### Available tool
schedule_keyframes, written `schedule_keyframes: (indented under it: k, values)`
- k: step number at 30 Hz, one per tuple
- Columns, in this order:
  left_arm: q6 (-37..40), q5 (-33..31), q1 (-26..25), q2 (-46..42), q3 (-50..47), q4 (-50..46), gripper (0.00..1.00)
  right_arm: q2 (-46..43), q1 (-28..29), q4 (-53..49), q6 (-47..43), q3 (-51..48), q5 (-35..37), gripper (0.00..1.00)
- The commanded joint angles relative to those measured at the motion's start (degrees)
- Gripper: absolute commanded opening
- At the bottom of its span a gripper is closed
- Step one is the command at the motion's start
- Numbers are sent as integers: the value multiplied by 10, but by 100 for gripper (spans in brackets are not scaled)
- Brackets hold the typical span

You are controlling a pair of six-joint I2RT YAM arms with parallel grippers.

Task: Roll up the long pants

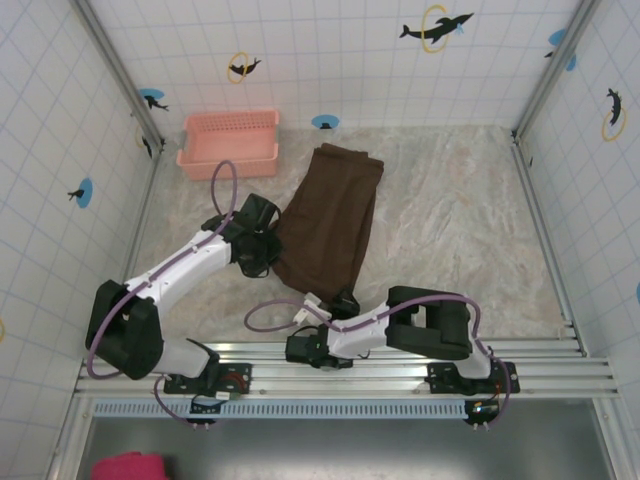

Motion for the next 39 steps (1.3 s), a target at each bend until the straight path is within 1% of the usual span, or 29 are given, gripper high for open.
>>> schedule_keyframes:
  k: [1,4,5,9,10,15,19,23,28,32,35,39]
  values:
    - [17,4,6,-17,-6,-19,0,17,-8,7,6,13,-30,0]
    - [22,3,9,-19,-4,-20,0,6,-17,5,-2,9,-51,0]
    - [24,1,9,-19,-2,-22,12,-2,-19,7,-10,5,-62,0]
    - [37,-15,10,-25,4,-32,87,-46,-26,26,-64,-15,-101,0]
    - [42,-22,10,-25,8,-40,97,-59,-30,33,-79,-19,-116,0]
    - [88,-69,14,-34,54,-90,98,-126,-76,46,-156,-34,-235,0]
    - [100,-85,15,-67,68,-102,97,-169,-137,29,-220,-23,-356,0]
    - [81,-83,14,-116,38,-98,97,-174,-204,-6,-281,16,-468,0]
    - [50,-74,13,-193,-35,-83,97,-138,-266,-47,-323,66,-573,0]
    - [27,-72,10,-247,-87,-54,97,-110,-293,-50,-326,80,-636,0]
    - [18,-74,2,-273,-115,-14,97,-88,-308,-46,-322,82,-679,0]
    - [-28,-75,-17,-313,-195,111,97,-63,-314,-46,-322,90,-708,0]
